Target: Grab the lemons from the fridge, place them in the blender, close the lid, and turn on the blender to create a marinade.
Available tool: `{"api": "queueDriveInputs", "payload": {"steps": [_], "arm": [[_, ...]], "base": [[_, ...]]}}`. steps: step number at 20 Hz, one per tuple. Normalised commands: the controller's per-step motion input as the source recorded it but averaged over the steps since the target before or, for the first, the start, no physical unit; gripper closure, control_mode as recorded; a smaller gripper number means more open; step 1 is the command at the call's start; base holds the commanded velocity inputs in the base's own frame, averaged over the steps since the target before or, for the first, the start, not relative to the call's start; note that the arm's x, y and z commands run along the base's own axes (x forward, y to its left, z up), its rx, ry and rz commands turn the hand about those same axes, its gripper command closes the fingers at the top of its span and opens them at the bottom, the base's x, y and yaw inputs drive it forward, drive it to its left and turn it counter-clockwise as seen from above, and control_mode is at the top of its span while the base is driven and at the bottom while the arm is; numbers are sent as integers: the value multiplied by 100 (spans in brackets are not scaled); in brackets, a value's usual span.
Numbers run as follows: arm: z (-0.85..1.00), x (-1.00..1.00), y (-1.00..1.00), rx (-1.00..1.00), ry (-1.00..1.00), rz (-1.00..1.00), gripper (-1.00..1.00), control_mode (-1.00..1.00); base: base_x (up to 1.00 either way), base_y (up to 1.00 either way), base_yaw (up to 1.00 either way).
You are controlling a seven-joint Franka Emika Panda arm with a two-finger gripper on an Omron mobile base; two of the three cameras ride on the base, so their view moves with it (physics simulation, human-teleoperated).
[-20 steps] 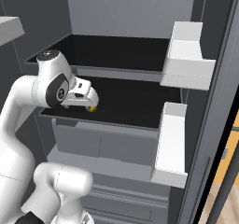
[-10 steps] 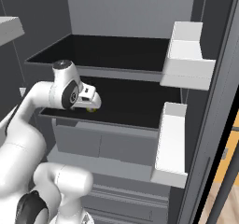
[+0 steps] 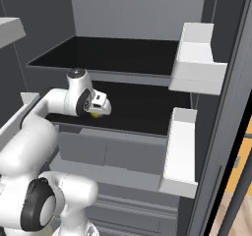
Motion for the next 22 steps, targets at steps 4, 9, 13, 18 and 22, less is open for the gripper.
{"api": "queueDriveInputs", "payload": {"steps": [4,9,13,18,22], "arm": [[-11,45,0,0,0,0,-100,-100],[-30,32,0,0,0,0,-100,-100],[-28,38,0,0,0,0,-100,-100],[-39,15,0,0,0,0,100,-100],[-33,0,0,0,0,0,100,-100]], "base": [[0,0,0],[0,0,0],[0,0,0],[0,0,0],[0,0,0]]}}
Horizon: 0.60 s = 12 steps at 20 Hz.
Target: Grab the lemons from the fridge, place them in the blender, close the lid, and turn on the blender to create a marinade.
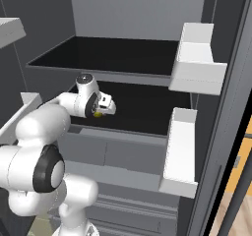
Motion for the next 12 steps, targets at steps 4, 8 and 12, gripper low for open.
{"api": "queueDriveInputs", "payload": {"steps": [4,8,12], "arm": [[0,-9,-6,0,0,0,100,-100],[10,-76,-57,0,0,0,100,-100],[26,-100,-97,0,0,0,100,-100]], "base": [[0,0,0],[0,0,0],[0,0,0]]}}
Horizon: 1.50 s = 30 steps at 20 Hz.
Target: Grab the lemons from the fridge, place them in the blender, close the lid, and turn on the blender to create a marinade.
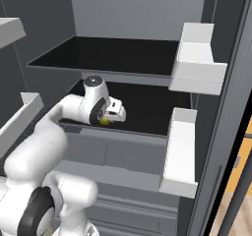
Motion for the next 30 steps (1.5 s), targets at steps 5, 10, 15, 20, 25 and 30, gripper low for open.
{"api": "queueDriveInputs", "payload": {"steps": [5,10,15,20,25,30], "arm": [[67,-100,-75,0,1,-2,100,-100],[85,-100,-22,-4,8,-3,100,-100],[94,-69,1,-6,-5,0,100,-100],[57,-25,1,-1,-32,0,100,-100],[5,-2,3,0,-18,0,100,-100],[0,0,0,0,0,0,100,100]], "base": [[0,0,0],[0,0,0],[0,0,0],[0,0,0],[0,0,0],[-37,-1,10]]}}
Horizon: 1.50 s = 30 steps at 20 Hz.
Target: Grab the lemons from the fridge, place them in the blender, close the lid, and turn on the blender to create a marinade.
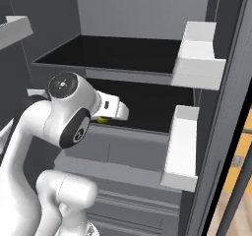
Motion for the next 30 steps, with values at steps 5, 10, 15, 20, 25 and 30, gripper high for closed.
{"api": "queueDriveInputs", "payload": {"steps": [5,10,15,20,25,30], "arm": [[0,0,0,0,0,0,100,100],[0,0,0,0,0,0,100,100],[0,0,0,0,0,0,100,100],[0,0,0,0,0,0,100,100],[0,0,0,0,0,0,100,100],[0,0,0,0,0,0,100,100]], "base": [[-100,-74,31],[-100,-100,43],[-97,-76,68],[-56,-10,100],[-24,0,100],[-12,10,100]]}}
